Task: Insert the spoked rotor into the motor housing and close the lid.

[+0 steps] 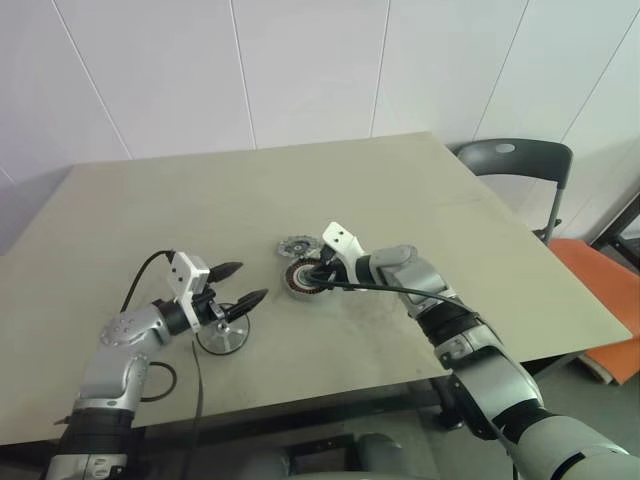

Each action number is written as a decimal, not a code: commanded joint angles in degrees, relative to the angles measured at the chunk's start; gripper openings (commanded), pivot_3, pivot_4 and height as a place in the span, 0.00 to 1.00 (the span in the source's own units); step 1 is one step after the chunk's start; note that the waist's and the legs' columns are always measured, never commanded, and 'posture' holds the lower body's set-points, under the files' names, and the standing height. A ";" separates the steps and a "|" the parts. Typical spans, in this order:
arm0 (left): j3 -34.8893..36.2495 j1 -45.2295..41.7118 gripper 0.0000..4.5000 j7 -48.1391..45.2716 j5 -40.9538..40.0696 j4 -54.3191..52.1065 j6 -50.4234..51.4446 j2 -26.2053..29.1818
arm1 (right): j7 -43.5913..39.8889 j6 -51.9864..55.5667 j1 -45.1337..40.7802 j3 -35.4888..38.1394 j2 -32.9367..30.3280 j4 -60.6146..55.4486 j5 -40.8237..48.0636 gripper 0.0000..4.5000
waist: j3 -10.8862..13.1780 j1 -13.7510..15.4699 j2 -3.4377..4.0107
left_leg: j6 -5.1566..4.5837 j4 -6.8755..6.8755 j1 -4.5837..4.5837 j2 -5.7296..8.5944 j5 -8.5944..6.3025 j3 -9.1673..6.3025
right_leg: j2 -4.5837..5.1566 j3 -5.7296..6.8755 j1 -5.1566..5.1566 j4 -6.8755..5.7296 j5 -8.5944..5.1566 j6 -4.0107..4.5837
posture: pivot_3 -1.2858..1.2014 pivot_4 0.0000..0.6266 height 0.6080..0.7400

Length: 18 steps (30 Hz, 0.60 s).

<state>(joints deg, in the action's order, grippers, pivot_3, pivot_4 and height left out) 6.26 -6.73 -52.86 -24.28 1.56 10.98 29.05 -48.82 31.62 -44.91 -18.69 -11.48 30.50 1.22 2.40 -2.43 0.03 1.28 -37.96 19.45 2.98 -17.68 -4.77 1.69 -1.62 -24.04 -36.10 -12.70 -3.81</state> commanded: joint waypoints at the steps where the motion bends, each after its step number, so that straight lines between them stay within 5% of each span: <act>1: 0.57 -0.81 1.00 0.09 -0.20 -0.97 -0.47 0.40 | -0.09 0.18 0.34 0.12 -0.47 -0.16 -0.41 0.17 | 0.00 0.00 0.00 | 0.00 0.00 0.00 0.00 0.00 0.00 | 0.00 0.00 0.00 0.00 0.00 0.00 | 0.52 0.00 1.00; 12: 0.57 -0.60 1.00 0.39 -0.11 -1.13 -0.62 0.35 | 0.05 0.29 0.54 0.20 -0.35 -0.20 -0.35 0.17 | 0.00 0.00 0.00 | 0.00 0.00 -0.02 0.00 0.00 0.00 | 0.00 0.00 0.02 0.00 0.00 0.00 | 0.52 0.00 1.00; 18: 0.57 -0.49 1.00 0.62 -0.03 -0.59 -0.84 0.24 | -1.04 2.02 0.57 4.35 1.70 -0.07 4.36 0.60 | 0.00 0.03 0.00 | 0.00 0.00 -0.03 0.00 0.00 -0.01 | 0.00 0.01 0.04 0.00 0.00 0.00 | 0.52 0.00 1.00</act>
<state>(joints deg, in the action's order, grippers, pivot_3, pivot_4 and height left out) 6.26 -6.72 -52.29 -24.27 1.58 10.88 29.05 -49.64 32.52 -44.29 -16.97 -10.32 30.61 3.12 2.40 -2.40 0.02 1.28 -37.97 19.43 2.98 -17.68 -4.79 1.69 -1.61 -24.00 -36.10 -12.70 -3.81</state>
